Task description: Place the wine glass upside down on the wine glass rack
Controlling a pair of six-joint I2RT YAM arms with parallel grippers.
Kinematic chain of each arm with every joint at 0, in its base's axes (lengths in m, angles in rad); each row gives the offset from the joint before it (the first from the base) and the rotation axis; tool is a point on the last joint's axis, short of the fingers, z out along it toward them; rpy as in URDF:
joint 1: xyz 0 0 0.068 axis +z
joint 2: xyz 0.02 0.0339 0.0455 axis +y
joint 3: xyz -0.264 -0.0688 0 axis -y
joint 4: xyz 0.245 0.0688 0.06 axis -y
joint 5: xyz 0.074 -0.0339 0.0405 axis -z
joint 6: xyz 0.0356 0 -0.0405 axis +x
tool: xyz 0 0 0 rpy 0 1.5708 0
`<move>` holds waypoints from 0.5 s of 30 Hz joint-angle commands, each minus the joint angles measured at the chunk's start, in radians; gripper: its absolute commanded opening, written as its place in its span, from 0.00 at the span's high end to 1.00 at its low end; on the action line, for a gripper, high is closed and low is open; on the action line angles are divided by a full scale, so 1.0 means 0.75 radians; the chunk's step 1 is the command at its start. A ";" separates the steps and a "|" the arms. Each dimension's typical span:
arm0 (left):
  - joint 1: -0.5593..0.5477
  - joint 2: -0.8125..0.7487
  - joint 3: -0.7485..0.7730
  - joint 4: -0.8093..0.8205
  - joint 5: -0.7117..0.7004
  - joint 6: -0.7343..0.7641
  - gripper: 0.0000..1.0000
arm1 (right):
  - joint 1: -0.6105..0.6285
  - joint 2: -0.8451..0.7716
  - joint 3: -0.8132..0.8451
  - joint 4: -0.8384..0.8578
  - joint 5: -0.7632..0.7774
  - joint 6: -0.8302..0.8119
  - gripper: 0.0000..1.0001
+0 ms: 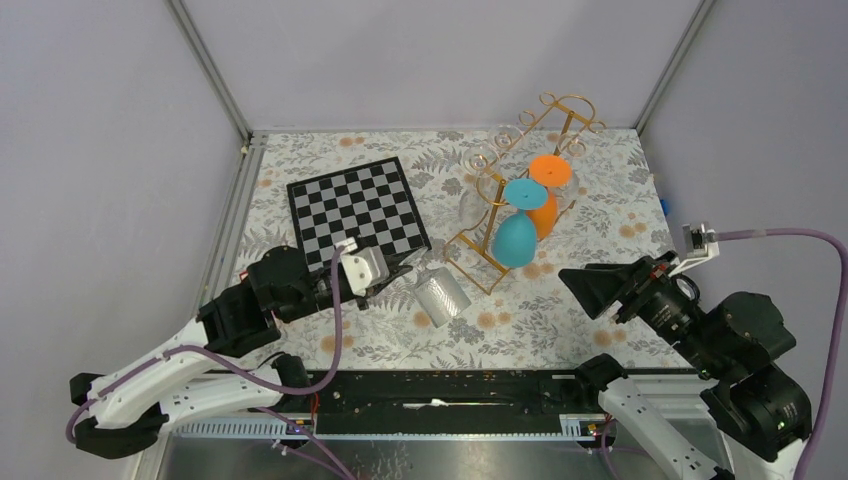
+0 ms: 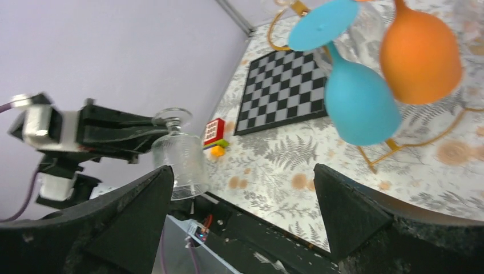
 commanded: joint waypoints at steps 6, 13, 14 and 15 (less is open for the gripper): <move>-0.031 0.000 -0.051 0.237 0.419 0.913 1.00 | 0.007 0.071 0.007 -0.191 -0.024 -0.017 0.02; -0.251 0.067 -0.060 0.291 0.275 1.305 1.00 | 0.006 0.057 -0.132 -0.152 -0.225 0.246 0.08; -0.306 0.093 -0.056 0.292 0.174 1.376 1.00 | 0.006 0.054 -0.151 -0.139 -0.250 0.282 0.08; -0.363 0.120 -0.049 0.291 0.097 1.444 1.00 | 0.006 0.052 -0.172 -0.123 -0.277 0.313 0.09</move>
